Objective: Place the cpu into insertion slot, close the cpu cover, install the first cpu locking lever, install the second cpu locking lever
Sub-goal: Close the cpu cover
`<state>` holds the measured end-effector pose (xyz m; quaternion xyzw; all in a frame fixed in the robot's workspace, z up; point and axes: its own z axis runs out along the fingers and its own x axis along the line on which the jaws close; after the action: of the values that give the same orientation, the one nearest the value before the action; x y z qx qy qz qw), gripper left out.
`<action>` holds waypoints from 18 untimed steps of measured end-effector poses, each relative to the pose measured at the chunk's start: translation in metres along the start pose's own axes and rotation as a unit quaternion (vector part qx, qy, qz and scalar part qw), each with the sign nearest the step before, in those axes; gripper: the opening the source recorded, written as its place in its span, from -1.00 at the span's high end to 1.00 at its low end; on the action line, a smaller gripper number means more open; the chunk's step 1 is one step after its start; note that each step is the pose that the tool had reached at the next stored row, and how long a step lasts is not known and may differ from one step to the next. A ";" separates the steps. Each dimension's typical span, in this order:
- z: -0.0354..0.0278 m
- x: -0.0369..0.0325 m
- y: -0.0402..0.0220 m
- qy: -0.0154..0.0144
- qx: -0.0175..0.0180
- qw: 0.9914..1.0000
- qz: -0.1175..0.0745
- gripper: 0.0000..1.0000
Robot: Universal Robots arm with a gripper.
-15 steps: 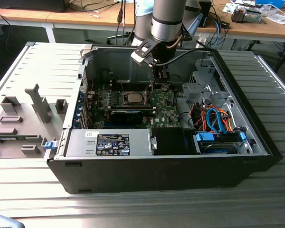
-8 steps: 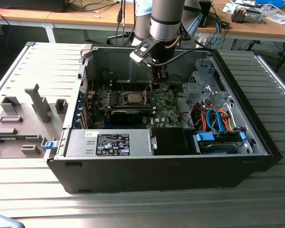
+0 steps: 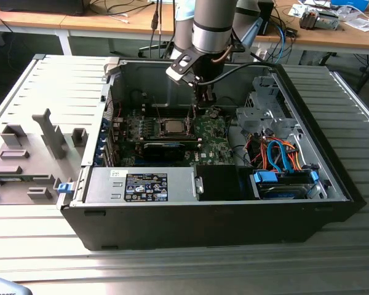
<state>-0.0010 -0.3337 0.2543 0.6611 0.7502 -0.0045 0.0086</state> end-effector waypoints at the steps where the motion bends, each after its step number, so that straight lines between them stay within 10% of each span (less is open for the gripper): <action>1: 0.0000 0.0001 -0.0005 0.000 0.000 1.000 0.000 0.79; 18: -0.0007 0.0009 -0.0074 0.000 -0.001 1.000 0.000 0.79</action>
<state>-0.0085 -0.3337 0.2550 0.6611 0.7502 -0.0038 0.0091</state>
